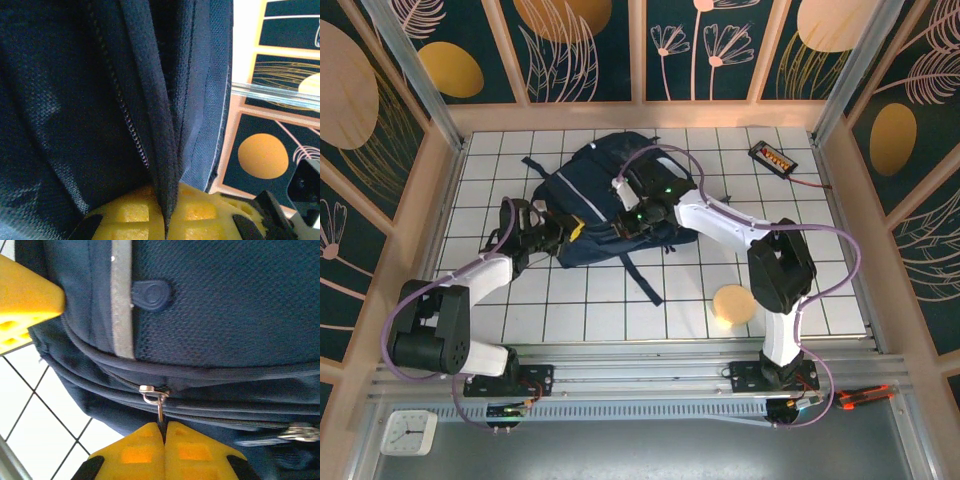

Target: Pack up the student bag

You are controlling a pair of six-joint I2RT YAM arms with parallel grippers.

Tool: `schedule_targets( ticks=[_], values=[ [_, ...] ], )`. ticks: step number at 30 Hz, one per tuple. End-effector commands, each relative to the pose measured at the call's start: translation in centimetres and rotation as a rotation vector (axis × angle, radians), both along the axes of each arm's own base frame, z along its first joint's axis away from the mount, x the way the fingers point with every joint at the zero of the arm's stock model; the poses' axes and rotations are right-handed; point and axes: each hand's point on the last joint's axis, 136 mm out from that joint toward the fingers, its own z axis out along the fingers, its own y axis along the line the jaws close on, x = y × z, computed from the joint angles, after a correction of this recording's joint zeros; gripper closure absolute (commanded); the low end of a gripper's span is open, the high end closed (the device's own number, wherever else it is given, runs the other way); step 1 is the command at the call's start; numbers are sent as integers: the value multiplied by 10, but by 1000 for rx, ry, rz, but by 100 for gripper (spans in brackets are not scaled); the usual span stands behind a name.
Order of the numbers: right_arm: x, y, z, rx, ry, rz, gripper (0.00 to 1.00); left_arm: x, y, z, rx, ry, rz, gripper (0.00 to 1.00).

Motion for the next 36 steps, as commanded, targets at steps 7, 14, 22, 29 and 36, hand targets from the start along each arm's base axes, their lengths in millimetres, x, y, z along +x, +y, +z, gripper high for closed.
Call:
schedule_targets(
  ticks=[7, 14, 22, 29, 36],
  values=[
    [53, -89, -9, -242, -64, -153, 100, 17, 33, 8, 106, -48, 78, 100],
    [50, -113, -5, -146, 0, -226, 71, 22, 26, 20, 38, -113, 47, 92],
    [78, -212, 65, 218, -473, -509, 26, 6, 64, 50, 559, -308, -45, 1],
    [62, -310, 7, -3, -661, -744, 1, -22, 143, 73, 901, -516, 346, 1],
    [70, -342, -1, 4, -857, -756, 1, -16, 182, 57, 1176, -517, 441, 2]
  ],
)
